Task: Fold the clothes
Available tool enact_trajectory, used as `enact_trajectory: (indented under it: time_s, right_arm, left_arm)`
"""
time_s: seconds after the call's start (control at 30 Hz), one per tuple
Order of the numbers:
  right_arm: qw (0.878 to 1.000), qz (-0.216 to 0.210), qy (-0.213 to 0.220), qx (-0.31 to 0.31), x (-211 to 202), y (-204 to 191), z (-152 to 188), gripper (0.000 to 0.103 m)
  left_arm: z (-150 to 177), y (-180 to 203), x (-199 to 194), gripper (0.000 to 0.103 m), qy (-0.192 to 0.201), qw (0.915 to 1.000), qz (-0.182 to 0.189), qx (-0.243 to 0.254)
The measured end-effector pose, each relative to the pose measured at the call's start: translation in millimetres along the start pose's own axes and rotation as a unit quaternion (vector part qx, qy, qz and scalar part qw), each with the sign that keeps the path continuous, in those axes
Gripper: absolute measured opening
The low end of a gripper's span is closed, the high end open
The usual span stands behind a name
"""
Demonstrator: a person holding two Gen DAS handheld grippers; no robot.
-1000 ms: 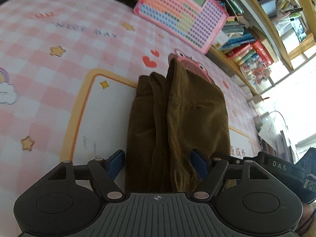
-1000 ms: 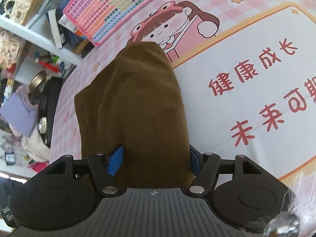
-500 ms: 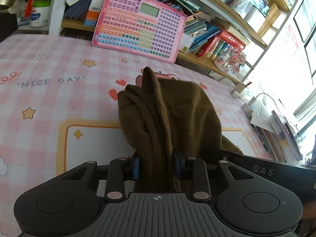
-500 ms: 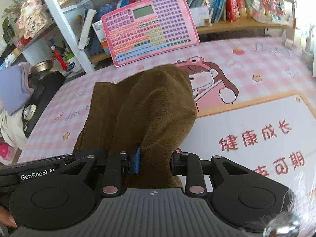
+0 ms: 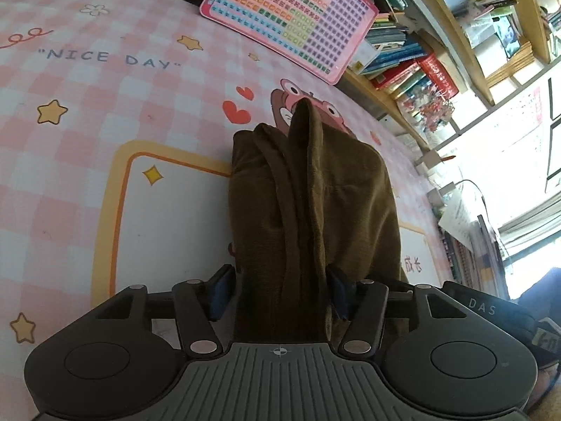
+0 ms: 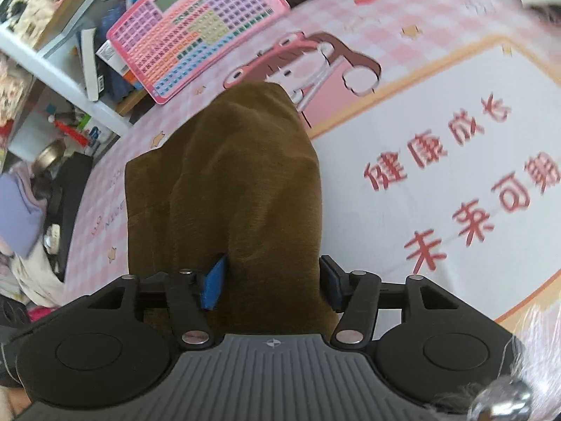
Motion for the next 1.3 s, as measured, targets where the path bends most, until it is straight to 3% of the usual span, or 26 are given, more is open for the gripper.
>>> enact_trajectory:
  time_s: [0.07, 0.13, 0.23, 0.43, 1.03, 1.3]
  right_arm:
    - [1.0, -0.007, -0.001, -0.001, 0, -2, 0, 0.047]
    - [1.0, -0.012, 0.002, -0.016, -2, -7, 0, 0.03]
    - [0.997, -0.011, 0.025, -0.069, -12, -24, -2, 0.025]
    - [0.988, -0.011, 0.061, -0.143, -35, -34, -11, 0.025]
    - [0.979, -0.081, 0.026, -0.186, -49, 9, -33, 0.025]
    - [0.974, -0.109, 0.04, -0.193, -60, 19, -46, 0.025]
  left_arm:
    - [0, 3, 3, 0.047, -0.005, 1.0, 0.004, 0.003]
    - [1, 6, 3, 0.041, -0.006, 0.9999, -0.006, 0.012]
    - [0, 15, -3, 0.034, 0.007, 0.9996, -0.008, 0.027]
    - [2, 42, -15, 0.033, 0.039, 0.9979, -0.013, 0.051]
    - [28, 97, -7, 0.034, 0.079, 0.9914, -0.097, 0.04]
    - [26, 120, -7, 0.034, 0.098, 0.987, -0.117, 0.051]
Point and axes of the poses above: each gripper's, at about its wrist camera, not at the fingertips, and x roughly the way its jaws point, y to its right, z to its underside, the point moved 6 cm from there along x, roughly the way its jaws point, and after that the axes turned 3 degrees about -x, right-handed, at the moved point
